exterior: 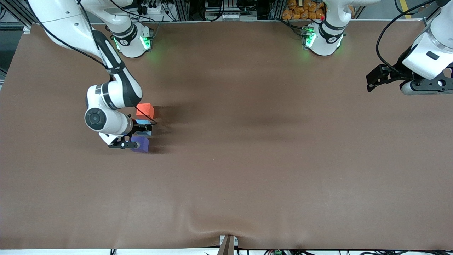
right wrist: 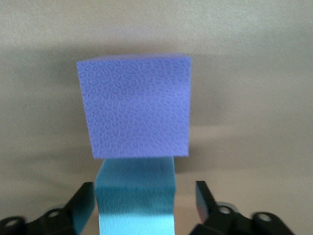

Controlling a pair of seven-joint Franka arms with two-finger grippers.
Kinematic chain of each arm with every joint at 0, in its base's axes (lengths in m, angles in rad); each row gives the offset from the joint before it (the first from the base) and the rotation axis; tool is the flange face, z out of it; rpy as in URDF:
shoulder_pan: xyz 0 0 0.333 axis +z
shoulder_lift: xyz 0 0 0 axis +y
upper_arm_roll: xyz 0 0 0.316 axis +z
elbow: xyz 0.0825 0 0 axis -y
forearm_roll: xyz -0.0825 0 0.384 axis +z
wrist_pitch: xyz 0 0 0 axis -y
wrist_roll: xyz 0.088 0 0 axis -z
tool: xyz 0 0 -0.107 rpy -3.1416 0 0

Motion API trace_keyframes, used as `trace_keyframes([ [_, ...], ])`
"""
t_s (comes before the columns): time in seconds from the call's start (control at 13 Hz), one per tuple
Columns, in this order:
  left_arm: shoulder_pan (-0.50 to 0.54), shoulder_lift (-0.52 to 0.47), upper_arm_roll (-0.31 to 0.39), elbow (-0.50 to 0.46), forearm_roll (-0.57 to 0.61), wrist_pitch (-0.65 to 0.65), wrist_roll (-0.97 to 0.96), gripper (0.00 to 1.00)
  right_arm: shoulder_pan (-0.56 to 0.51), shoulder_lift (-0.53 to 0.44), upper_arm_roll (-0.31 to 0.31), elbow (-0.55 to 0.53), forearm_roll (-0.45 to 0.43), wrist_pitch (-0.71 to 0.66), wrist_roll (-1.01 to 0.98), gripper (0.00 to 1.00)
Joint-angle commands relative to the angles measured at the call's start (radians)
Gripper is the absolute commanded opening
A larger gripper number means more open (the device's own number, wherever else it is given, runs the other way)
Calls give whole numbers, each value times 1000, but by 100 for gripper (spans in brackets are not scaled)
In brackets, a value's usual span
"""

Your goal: Place blue block between orange and purple blocks

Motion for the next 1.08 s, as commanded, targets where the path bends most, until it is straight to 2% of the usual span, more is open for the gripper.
trace_keyframes([
  [0.0, 6, -7, -5, 13, 20, -15, 13, 100, -22, -7, 20, 219, -9, -288, 1, 100],
  [0.23, 6, -6, -5, 15, 20, -13, 13, 100, -33, -3, 30, 457, 5, -514, -8, 100],
  [0.38, 7, -7, -3, 15, 20, -15, 13, 100, -62, -4, 45, 597, 4, -592, -19, 100],
  [0.54, 7, -9, -2, 15, 20, -15, 14, 100, -169, -3, 132, 723, -2, -703, -31, 100],
  [0.62, 7, -9, -2, 13, 20, -15, 14, 100, -176, -4, 145, 769, -2, -747, -31, 100],
  [0.85, 6, -6, -3, 37, 18, -12, 10, 100, -145, -22, 125, 884, -13, -896, -30, 100],
  [0.92, 6, -3, -5, 41, 17, -12, 13, 100, -125, -59, 120, 895, -16, -939, -18, 100],
  [1.0, 4, 0, -5, 39, 17, -12, 13, 100, -104, -116, 81, 883, -15, -950, -12, 100],
])
